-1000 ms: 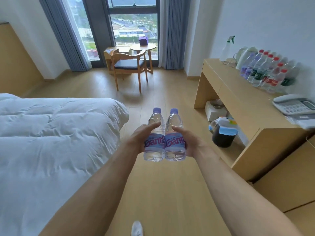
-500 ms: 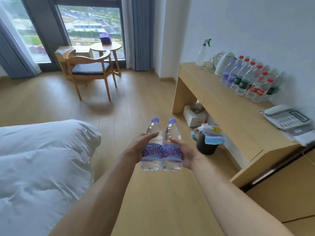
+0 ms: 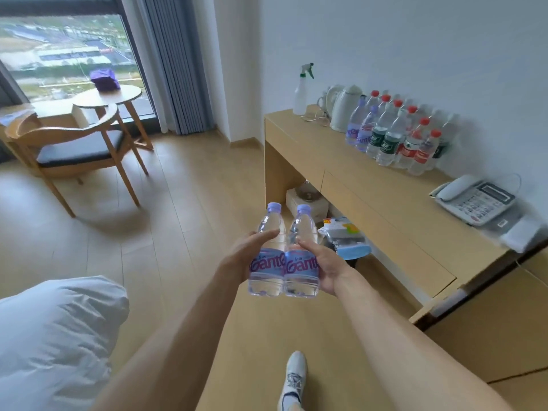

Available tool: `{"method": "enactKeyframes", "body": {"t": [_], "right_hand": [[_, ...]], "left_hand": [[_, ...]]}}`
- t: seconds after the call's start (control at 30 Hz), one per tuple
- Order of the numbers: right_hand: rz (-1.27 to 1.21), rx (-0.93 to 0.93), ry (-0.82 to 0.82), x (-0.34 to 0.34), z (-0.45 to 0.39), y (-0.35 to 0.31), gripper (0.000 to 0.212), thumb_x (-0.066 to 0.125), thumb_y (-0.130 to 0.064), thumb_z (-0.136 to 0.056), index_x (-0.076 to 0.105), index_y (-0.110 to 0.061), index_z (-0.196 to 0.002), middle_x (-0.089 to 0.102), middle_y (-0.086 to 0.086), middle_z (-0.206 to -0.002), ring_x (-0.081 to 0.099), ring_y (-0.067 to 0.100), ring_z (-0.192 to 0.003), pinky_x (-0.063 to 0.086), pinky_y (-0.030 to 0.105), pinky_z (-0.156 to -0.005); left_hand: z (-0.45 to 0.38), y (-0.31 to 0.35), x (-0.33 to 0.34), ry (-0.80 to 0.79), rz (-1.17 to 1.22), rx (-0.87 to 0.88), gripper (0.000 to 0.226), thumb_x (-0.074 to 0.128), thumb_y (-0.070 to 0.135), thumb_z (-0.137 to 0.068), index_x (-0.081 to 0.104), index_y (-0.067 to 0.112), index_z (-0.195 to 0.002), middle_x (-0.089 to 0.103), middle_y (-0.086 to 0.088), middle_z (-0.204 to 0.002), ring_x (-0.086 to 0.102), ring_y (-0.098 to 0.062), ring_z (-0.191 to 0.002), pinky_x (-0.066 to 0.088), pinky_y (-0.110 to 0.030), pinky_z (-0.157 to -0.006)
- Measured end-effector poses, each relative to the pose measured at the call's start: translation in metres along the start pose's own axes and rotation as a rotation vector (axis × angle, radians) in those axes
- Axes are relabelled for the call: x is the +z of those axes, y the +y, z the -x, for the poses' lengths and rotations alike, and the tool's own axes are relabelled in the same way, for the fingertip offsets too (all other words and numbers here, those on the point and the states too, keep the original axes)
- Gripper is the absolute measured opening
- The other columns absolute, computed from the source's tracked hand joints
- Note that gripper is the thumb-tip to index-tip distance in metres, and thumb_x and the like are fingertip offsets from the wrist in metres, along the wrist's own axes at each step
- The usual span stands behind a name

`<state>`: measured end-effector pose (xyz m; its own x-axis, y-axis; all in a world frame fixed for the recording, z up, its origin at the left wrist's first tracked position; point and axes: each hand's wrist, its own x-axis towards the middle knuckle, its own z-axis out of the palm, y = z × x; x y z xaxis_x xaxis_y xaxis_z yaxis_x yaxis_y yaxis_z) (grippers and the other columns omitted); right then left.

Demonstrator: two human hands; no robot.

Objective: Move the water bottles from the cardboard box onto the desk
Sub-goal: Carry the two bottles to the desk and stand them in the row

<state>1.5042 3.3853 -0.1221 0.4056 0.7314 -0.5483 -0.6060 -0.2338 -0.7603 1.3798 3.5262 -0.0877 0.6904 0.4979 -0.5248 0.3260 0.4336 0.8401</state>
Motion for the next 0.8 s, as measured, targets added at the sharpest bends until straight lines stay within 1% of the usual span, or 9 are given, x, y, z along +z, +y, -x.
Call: {"method": "enactKeyframes", "body": {"t": [0.17,0.23,0.33,0.43,0.5,0.6,0.67,0.73,0.8], "right_hand": [[-0.032,-0.031,0.011,-0.024,-0.065,-0.051,0.062,0.078,-0.041,-0.082,0.062,-0.006,-0.130,0.069,0.026,-0.119,0.068,0.041,-0.110,0.056,0.053,-0.095],[-0.041,-0.034,0.001,-0.032,-0.091,-0.077,0.067,0.080,-0.042,-0.077,0.062,-0.005,-0.129,0.069,0.026,-0.118,0.069,0.039,-0.103,0.057,0.053,-0.093],[-0.035,-0.059,-0.024,-0.051,-0.129,-0.116,0.067,0.081,-0.042,-0.072,0.065,-0.004,-0.125,0.069,0.028,-0.118,0.069,0.040,-0.101,0.052,0.059,-0.099],[-0.025,-0.087,-0.023,-0.069,-0.157,-0.154,0.063,0.079,-0.041,-0.077,0.065,-0.004,-0.126,0.068,0.028,-0.120,0.068,0.040,-0.100,0.049,0.060,-0.101],[-0.024,-0.100,-0.007,-0.080,-0.172,-0.173,0.062,0.078,-0.040,-0.078,0.064,-0.004,-0.128,0.069,0.027,-0.117,0.068,0.038,-0.096,0.051,0.057,-0.097],[-0.068,-0.128,0.016,-0.096,-0.188,-0.196,0.057,0.074,-0.035,-0.085,0.062,-0.004,-0.131,0.069,0.026,-0.113,0.068,0.037,-0.094,0.054,0.053,-0.091],[-0.087,-0.142,0.037,-0.107,-0.196,-0.209,0.052,0.072,-0.033,-0.089,0.062,-0.005,-0.132,0.068,0.028,-0.117,0.066,0.039,-0.097,0.051,0.057,-0.096],[-0.103,-0.145,0.073,-0.121,-0.202,-0.218,0.052,0.073,-0.033,-0.088,0.063,-0.004,-0.130,0.065,0.031,-0.122,0.064,0.042,-0.103,0.047,0.061,-0.101],[-0.107,-0.149,0.134,-0.136,-0.207,-0.222,0.053,0.076,-0.035,-0.084,0.065,-0.005,-0.127,0.065,0.031,-0.123,0.065,0.042,-0.104,0.046,0.063,-0.103]], "left_hand": [[-0.080,0.044,0.015,-0.028,-0.024,0.013,0.060,0.077,0.033,-0.087,0.053,0.004,-0.133,0.065,-0.031,-0.123,0.068,-0.045,-0.105,0.055,-0.060,-0.093],[-0.111,0.067,0.022,-0.040,-0.037,0.018,0.057,0.076,0.032,-0.087,0.055,0.004,-0.131,0.067,-0.030,-0.120,0.071,-0.040,-0.093,0.060,-0.053,-0.083],[-0.156,0.101,0.036,-0.069,-0.031,0.020,0.049,0.076,0.032,-0.088,0.060,0.003,-0.124,0.071,-0.025,-0.103,0.072,-0.035,-0.080,0.062,-0.045,-0.072],[-0.196,0.129,0.054,-0.066,-0.040,0.035,0.042,0.076,0.032,-0.088,0.062,0.006,-0.118,0.073,-0.021,-0.097,0.073,-0.034,-0.079,0.062,-0.045,-0.072],[-0.219,0.142,0.065,-0.066,-0.045,0.035,0.044,0.076,0.033,-0.087,0.061,0.006,-0.119,0.073,-0.020,-0.096,0.072,-0.033,-0.080,0.062,-0.045,-0.074],[-0.247,0.160,0.082,-0.086,-0.065,0.049,0.055,0.078,0.033,-0.087,0.057,0.002,-0.127,0.069,-0.024,-0.105,0.070,-0.036,-0.088,0.057,-0.052,-0.086],[-0.264,0.171,0.095,-0.107,-0.076,0.057,0.057,0.078,0.033,-0.087,0.055,0.002,-0.129,0.067,-0.027,-0.113,0.068,-0.038,-0.094,0.055,-0.057,-0.093],[-0.279,0.180,0.109,-0.153,-0.103,0.063,0.051,0.077,0.032,-0.088,0.058,0.004,-0.125,0.069,-0.023,-0.107,0.070,-0.036,-0.091,0.056,-0.055,-0.091],[-0.294,0.186,0.123,-0.209,-0.135,0.049,0.044,0.076,0.032,-0.089,0.061,0.007,-0.121,0.072,-0.018,-0.099,0.072,-0.032,-0.084,0.060,-0.048,-0.082]]}}
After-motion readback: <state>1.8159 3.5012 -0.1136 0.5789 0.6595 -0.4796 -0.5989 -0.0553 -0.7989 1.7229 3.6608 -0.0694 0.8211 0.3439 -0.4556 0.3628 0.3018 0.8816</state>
